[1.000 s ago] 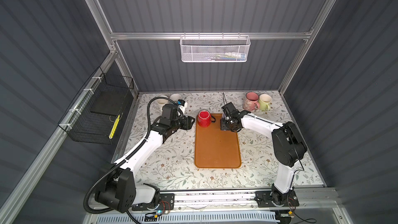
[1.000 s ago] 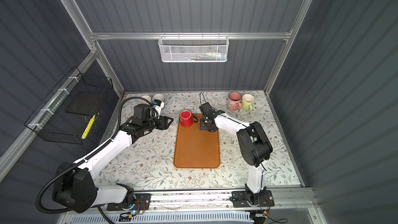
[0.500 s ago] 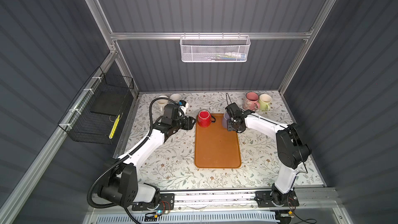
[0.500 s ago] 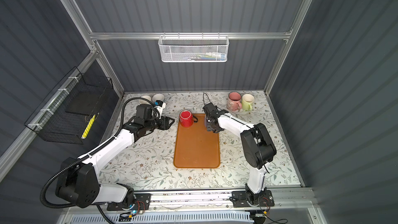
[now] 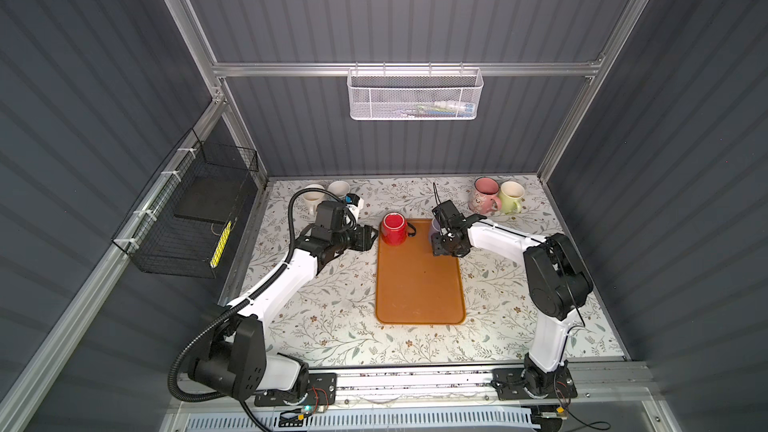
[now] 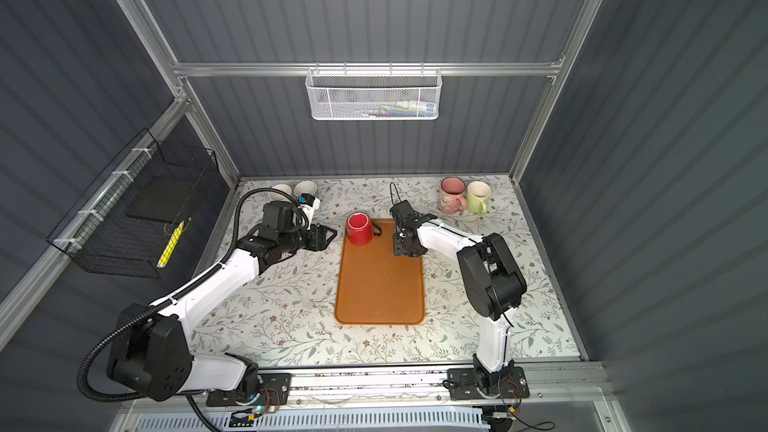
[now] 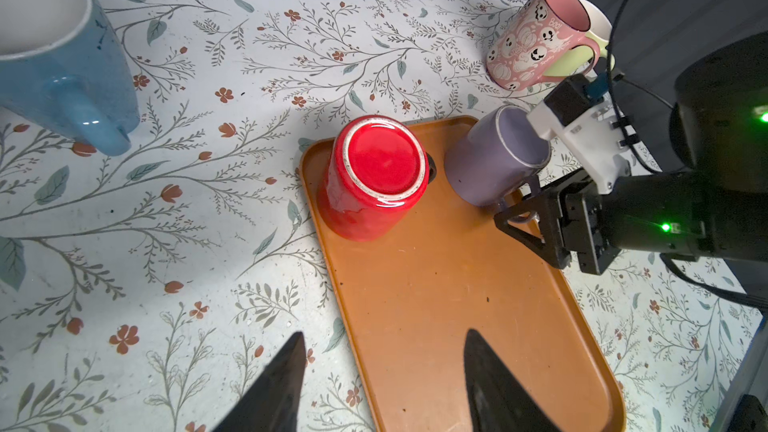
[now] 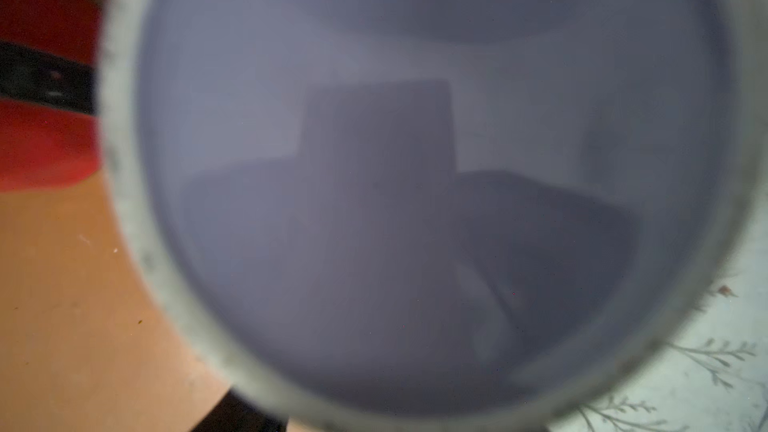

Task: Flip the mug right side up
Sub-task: 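Lower the right gripper onto the purple mug's base and close it, then lift the purple mug with the right gripper and tilt it toward the left gripper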

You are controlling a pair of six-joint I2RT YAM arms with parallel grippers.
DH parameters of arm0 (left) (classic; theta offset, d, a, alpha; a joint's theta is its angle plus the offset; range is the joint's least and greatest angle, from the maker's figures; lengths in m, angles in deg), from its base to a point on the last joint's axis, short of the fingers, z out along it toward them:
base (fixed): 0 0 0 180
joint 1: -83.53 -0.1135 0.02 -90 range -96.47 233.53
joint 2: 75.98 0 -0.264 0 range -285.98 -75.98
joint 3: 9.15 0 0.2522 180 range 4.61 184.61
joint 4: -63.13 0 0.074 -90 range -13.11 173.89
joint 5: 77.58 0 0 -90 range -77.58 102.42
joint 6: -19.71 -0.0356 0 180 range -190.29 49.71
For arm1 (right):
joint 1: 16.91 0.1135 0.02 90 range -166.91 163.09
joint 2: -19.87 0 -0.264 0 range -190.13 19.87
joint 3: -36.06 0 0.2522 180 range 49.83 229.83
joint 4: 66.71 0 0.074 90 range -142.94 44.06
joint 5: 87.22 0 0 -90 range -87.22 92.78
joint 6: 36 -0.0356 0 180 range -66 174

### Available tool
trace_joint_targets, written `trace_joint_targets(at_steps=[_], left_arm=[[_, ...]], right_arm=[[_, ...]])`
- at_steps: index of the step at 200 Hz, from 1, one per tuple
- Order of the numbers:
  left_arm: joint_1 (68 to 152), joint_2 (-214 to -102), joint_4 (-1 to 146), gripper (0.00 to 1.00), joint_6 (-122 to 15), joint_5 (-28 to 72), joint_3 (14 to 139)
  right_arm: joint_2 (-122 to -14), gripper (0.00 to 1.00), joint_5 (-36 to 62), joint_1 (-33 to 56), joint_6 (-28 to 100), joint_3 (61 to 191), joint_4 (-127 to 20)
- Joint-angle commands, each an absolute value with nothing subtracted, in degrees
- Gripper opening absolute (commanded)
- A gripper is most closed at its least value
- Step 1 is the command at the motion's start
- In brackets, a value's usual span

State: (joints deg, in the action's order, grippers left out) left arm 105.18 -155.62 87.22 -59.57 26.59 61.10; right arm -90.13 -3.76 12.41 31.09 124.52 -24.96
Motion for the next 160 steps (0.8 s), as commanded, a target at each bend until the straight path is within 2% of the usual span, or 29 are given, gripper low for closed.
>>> trace_joint_targets(at_steps=[1,44,122,160], left_arm=[[104.9,-155.1,88.4,0.61,-60.0,26.7,61.3],[104.9,-155.2,88.8,0.61,-60.2,26.6,61.4],[104.9,-155.8,88.7,0.61,-59.9,26.8,61.7],[104.9,-155.6,88.7,0.6,-59.8,26.8,61.7]], right_arm=[[-91.3,0.57,-5.7,12.2,29.8,125.7,-24.7],[-91.7,0.52,-7.7,12.2,28.9,125.3,-25.6],[-92.6,0.33,-7.6,12.2,29.4,125.4,-26.1],[-92.4,0.17,-7.2,12.1,30.2,125.4,-26.2]])
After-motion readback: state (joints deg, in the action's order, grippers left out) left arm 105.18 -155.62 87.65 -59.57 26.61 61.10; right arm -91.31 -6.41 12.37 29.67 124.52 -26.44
